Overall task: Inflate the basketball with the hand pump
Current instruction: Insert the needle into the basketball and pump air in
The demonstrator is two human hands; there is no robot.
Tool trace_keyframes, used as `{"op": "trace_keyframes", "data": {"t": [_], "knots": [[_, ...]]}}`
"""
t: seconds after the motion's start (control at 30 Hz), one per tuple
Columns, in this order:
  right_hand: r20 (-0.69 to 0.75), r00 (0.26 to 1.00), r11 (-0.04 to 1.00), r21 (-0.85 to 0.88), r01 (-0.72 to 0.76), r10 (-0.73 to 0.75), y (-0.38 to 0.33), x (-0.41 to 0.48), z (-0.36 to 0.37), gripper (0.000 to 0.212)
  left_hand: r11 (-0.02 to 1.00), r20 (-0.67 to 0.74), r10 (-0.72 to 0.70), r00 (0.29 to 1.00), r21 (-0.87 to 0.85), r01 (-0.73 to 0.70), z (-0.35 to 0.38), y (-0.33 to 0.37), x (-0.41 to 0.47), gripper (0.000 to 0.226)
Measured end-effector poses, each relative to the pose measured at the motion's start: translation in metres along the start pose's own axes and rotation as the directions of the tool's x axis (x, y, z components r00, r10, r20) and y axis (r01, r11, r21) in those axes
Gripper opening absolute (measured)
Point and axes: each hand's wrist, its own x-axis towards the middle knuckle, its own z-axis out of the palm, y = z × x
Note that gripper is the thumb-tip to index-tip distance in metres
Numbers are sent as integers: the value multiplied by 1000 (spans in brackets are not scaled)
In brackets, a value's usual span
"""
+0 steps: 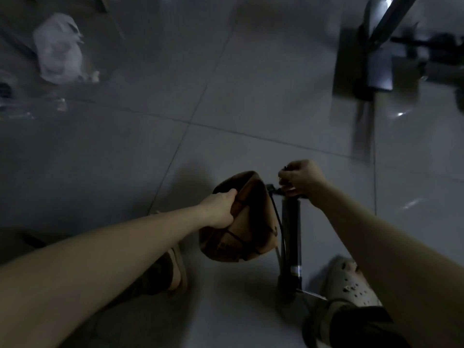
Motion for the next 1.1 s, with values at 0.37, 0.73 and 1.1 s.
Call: {"op": "trace_keyframes", "data": {"t": [0.37,0.73,1.1], "knots": [[47,970,880,434,193,-237,-108,-147,-89,22,948,-406,286,868,-12,-318,-114,82,-120,22],[-120,953,767,569,296,-278,-108,-173,-84,22,734,-515,148,844,-515,-442,-134,98,-116,32],[215,961,794,608,9,-175,-95,-148,-75,17,545,-448,-299,843,-805,-235,-175,99,-57,53]]}}
